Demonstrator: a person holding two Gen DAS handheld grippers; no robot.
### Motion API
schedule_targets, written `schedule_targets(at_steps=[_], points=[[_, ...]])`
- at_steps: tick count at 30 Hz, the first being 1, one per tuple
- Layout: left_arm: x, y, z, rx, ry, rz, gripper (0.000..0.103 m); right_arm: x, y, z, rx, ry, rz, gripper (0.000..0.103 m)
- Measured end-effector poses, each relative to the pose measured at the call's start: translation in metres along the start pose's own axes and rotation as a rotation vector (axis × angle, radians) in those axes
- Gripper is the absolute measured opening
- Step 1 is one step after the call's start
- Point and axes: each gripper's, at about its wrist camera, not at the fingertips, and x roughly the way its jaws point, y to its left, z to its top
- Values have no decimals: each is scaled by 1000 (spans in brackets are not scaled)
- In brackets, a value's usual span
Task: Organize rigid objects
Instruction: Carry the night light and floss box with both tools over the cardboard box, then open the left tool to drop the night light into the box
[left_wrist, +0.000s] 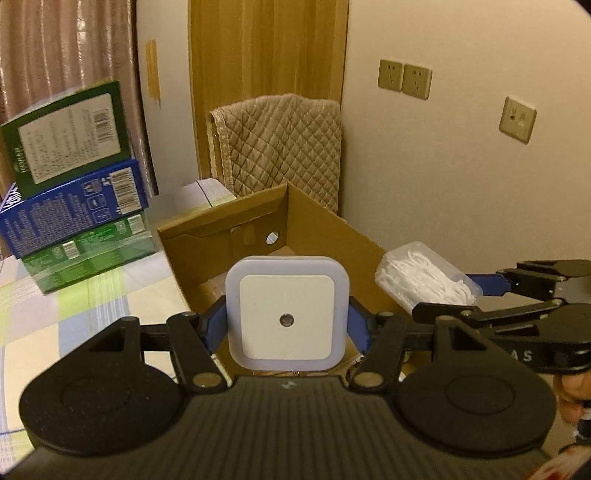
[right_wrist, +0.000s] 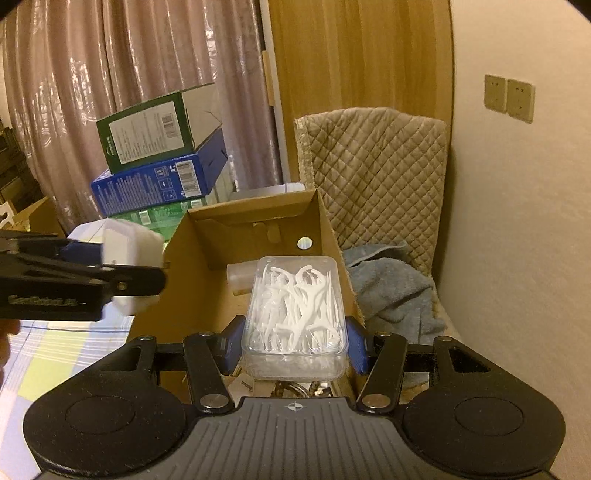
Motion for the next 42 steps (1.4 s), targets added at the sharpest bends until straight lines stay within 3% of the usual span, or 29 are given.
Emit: schedule_targets(at_steps=[16, 33, 42], points=[[57, 4, 2, 35, 64, 26, 61, 40, -10, -4, -13, 57, 10, 52], [70, 2, 2, 46, 75, 36, 61, 48, -7, -3, -19, 70, 2, 52], [63, 10, 8, 32, 41, 66, 65, 47, -4, -3, -23, 70, 2, 52]])
